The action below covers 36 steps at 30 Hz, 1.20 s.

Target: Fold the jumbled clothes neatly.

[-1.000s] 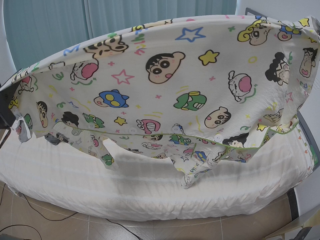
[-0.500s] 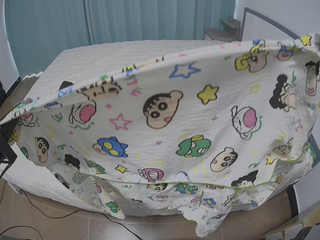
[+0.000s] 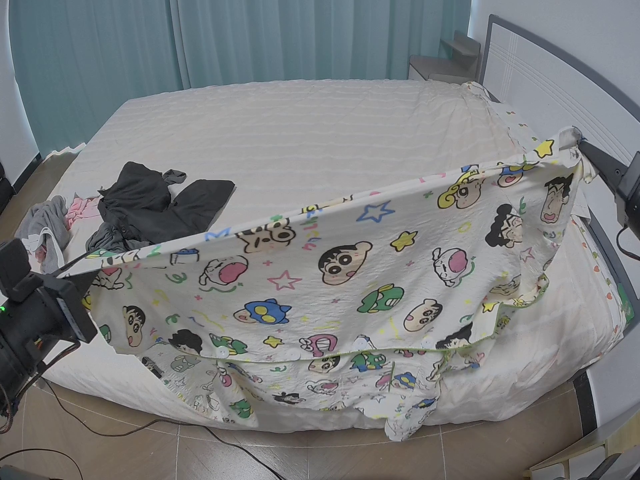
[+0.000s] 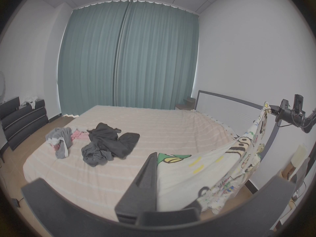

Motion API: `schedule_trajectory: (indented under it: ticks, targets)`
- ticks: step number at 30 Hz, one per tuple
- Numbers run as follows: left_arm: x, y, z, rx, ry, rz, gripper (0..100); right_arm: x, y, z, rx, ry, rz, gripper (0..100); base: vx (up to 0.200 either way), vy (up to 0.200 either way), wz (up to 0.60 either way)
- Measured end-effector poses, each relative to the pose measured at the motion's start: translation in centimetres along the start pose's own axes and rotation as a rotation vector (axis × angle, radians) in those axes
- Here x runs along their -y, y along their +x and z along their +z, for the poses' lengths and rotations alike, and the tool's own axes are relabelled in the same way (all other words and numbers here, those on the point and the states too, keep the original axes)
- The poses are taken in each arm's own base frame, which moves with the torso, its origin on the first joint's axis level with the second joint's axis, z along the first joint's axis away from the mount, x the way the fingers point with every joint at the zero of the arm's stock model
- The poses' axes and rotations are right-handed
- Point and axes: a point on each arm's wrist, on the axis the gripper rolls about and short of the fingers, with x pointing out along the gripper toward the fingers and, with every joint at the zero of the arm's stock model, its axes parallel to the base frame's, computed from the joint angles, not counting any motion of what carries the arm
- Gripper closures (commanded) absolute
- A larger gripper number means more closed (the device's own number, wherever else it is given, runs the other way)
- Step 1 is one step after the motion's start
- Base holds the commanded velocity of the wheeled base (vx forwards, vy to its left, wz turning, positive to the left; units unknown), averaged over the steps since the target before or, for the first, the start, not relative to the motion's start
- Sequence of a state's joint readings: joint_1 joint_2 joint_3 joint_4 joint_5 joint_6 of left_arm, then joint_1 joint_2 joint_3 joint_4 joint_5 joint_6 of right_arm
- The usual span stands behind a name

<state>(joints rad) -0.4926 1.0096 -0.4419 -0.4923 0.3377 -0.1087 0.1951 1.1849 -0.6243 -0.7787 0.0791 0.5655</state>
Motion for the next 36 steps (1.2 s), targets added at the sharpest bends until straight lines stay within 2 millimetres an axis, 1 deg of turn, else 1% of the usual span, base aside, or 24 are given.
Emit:
schedule_trajectory:
  ticks: [7, 14, 19, 24, 29, 36]
  targets:
    - [1.0, 4.4, -0.9, -0.058, -0.026, 0.041, 100, 1.9, 2.8, -1.6, -0.015, -0.004, -0.037, 100, 0.2, 0.0, 0.0]
    - [1.7, 9.6, -1.7, -0.076, -0.036, 0.092, 100, 3.8, 5.8, -3.0, -0.005, -0.011, -0.052, 100, 0.2, 0.0, 0.0]
    - [2.2, 13.1, -2.8, -0.107, -0.028, 0.128, 100, 5.4, 7.9, -4.3, -0.022, -0.012, -0.083, 100, 0.2, 0.0, 0.0]
    - [2.5, 16.8, -4.5, -0.135, -0.02, 0.157, 100, 7.2, 10.2, -6.0, -0.059, -0.009, -0.122, 100, 0.2, 0.0, 0.0]
    - [2.7, 20.5, -6.4, -0.142, -0.018, 0.186, 100, 9.0, 12.8, -7.7, -0.077, -0.007, -0.169, 100, 0.0, 0.0, 0.0]
    - [3.0, 25.4, -10.0, -0.14, -0.011, 0.249, 100, 11.7, 16.2, -10.7, -0.113, -0.004, -0.226, 100, 0.0, 0.0, 0.0]
